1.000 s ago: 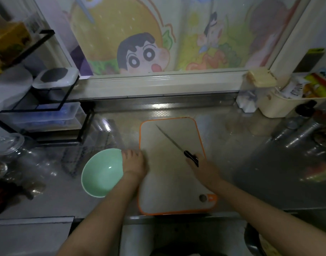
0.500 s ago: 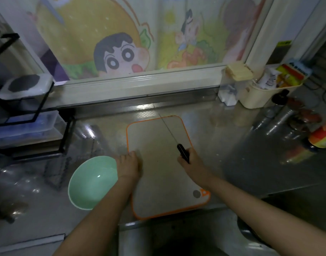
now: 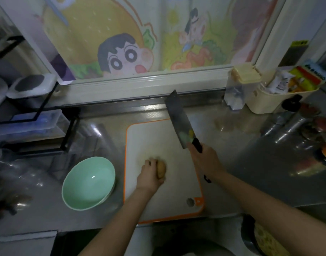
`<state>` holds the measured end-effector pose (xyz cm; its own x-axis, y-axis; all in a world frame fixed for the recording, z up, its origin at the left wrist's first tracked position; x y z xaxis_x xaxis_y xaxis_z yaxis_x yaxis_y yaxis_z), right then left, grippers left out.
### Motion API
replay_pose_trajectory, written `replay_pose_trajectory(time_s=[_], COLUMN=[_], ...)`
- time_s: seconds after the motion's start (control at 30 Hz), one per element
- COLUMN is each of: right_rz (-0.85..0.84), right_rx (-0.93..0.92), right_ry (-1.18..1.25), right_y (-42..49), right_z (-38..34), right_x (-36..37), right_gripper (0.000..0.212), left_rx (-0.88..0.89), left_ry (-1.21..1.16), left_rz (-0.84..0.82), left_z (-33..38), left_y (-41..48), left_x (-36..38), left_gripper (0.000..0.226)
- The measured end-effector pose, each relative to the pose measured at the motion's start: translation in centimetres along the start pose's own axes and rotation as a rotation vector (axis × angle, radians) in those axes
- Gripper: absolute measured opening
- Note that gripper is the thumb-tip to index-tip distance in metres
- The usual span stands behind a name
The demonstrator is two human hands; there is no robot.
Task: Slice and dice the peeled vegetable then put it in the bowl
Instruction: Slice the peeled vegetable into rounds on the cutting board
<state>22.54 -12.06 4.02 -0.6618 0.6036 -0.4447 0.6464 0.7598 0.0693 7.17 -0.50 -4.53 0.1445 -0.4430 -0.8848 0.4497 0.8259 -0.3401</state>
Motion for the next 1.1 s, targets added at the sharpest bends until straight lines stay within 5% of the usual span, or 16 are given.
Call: replay_pose_trajectory(time_s=[0.2,0.63,1.1], right_rz=[-0.065,-0.398,-0.529], right_rx=[-0.040,-0.033,0.119], right_ry=[-0.052,-0.304,-0.176], right_y=[0.6,-0.5,-4.4], right_z=[2.7,5.5,5.5], right_x=[-1.4,-1.7,0.6], right_gripper=[0.034,0.056,0.050], left_rx=[-0.009,-0.133,-0.066], left_ry=[-0.037,-0.383,-0.285], left_rz=[0.009,0.022,0.104], left_z=[1.2,1.7,2.0], left_y=[-0.4,-1.4,-2.5], left_x=[2.4,2.8,1.9], left_gripper=[0.070,0.038,0.038])
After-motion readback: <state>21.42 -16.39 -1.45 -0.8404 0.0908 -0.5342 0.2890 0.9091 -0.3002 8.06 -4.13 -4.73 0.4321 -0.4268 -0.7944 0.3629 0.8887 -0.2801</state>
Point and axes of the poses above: each hand's wrist, its own y-axis towards the middle knuckle, its own x-axis out of the palm, z = x × y, the point moved 4 cm from there along y, towards the middle knuckle, and after that the axes turned 13 degrees about -x, right-handed, at the moved point
